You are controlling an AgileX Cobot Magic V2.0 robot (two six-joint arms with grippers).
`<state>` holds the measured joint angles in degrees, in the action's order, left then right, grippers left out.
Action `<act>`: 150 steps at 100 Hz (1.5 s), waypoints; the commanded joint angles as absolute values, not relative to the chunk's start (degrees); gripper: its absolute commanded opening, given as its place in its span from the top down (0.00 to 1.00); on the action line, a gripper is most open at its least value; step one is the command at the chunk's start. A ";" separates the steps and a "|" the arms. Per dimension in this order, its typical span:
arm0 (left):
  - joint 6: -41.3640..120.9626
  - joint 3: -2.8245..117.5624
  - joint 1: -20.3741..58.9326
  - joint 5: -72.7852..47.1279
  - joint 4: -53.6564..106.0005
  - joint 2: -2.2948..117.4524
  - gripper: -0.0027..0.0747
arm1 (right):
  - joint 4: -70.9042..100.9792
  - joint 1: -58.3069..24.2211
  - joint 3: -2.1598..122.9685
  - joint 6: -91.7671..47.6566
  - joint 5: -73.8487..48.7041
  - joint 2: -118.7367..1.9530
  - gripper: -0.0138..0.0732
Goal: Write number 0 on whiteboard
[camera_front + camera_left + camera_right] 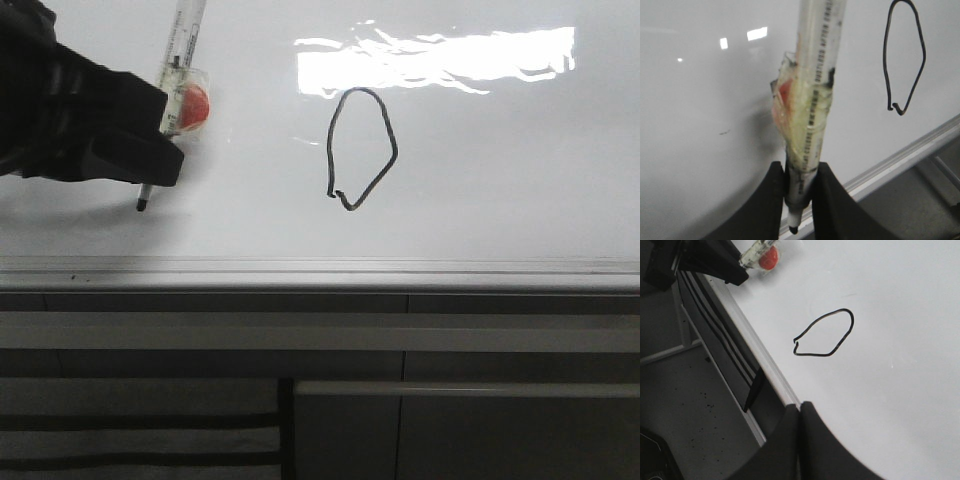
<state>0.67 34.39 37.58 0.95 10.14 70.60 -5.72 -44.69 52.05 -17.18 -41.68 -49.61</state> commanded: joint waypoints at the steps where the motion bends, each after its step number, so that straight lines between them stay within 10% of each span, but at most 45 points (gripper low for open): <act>1: 0.00 35.79 37.41 5.38 12.91 69.46 0.99 | -6.55 -44.33 52.77 -16.85 -38.51 -49.11 0.93; 82: 2.34 21.89 31.47 19.09 24.65 61.22 0.99 | -4.60 -44.33 48.40 -16.85 -35.85 -55.86 0.93; 150: 2.81 28.39 25.84 3.04 19.34 65.63 0.99 | -2.43 -44.33 47.87 -16.85 -30.12 -57.62 0.93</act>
